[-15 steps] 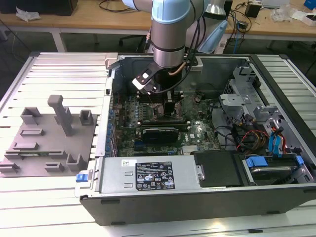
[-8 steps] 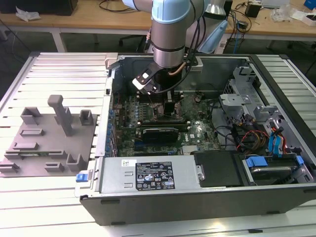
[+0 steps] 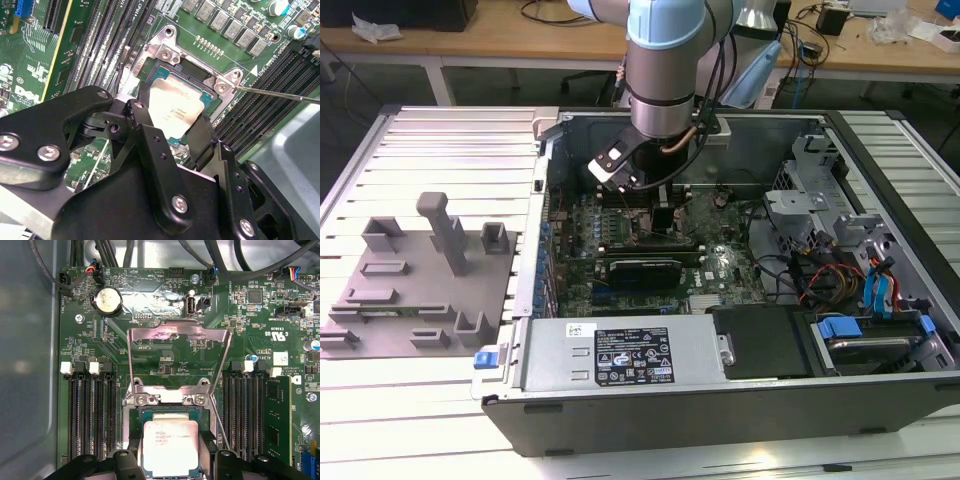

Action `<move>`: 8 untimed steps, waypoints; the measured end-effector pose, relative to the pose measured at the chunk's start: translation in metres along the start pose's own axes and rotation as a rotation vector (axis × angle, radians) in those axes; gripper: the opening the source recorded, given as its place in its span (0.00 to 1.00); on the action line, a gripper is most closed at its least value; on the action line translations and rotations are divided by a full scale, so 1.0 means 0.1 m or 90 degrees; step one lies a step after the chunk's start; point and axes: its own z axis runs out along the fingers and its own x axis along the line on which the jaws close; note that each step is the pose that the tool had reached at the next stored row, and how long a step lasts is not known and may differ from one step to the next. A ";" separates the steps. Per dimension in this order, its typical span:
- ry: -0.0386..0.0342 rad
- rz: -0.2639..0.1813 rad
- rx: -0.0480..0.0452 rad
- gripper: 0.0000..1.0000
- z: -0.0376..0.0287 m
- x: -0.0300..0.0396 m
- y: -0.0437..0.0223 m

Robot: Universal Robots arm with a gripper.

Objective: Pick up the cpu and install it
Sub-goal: 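Place the cpu into insertion slot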

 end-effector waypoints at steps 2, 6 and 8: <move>0.0000 0.000 0.0000 0.54 0.001 0.000 0.001; -0.0002 0.002 0.0001 0.54 0.004 0.000 0.004; -0.0002 0.002 0.0001 0.54 0.005 0.000 0.004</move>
